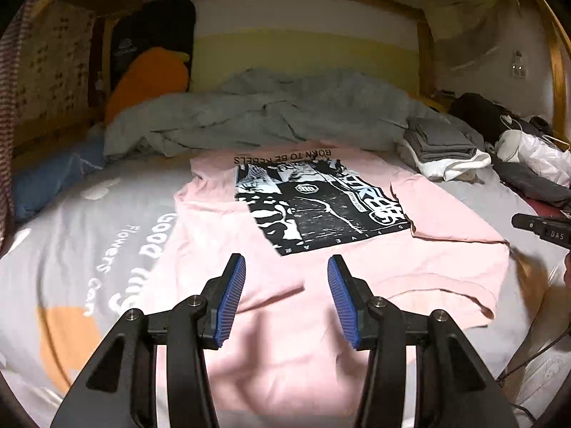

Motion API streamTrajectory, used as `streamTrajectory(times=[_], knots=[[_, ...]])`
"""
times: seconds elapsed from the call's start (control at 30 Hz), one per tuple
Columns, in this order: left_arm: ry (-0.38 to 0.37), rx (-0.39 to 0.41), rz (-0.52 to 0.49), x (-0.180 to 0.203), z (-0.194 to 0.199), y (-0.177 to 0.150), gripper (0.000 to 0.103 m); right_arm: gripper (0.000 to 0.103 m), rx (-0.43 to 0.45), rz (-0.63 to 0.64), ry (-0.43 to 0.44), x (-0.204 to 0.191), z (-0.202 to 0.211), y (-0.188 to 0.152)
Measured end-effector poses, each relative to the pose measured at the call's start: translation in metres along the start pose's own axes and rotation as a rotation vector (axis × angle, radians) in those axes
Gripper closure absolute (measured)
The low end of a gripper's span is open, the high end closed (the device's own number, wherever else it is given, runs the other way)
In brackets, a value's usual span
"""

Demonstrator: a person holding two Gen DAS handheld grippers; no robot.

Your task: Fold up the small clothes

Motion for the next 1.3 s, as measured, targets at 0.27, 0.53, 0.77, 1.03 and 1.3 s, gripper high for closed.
streamTrajectory(times=[0.27, 0.53, 0.77, 1.03, 1.3], knots=[[0.081, 0.042, -0.002, 0.004, 0.038, -0.014, 0.053, 0.073, 0.127, -0.048, -0.026, -0.034, 0.035, 0.005], [0.117, -0.167, 0.174, -0.013, 0.029, -0.059, 0.052, 0.073, 0.072, -0.07, 0.031, -0.065, 0.044, -0.028], [0.055, -0.239, 0.285, -0.02, 0.029, -0.068, 0.052, 0.073, -0.009, -0.041, 0.114, -0.09, 0.037, -0.05], [0.07, -0.143, 0.294, -0.011, 0.046, -0.058, 0.051, 0.06, -0.037, -0.035, 0.121, -0.099, 0.033, -0.063], [0.139, -0.225, 0.236, -0.014, 0.028, -0.07, 0.065, 0.06, 0.0, -0.013, 0.074, -0.1, 0.027, -0.053]])
Point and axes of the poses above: each gripper's, at about its wrist camera, not at the fingertips, and z roughly against the way its jaws point, x to its right, y to its top, the point moved 3 cm from there along -z, roughly the way its jaws point, and after that the axes turned 13 degrees about x, right-handed, at the moved point
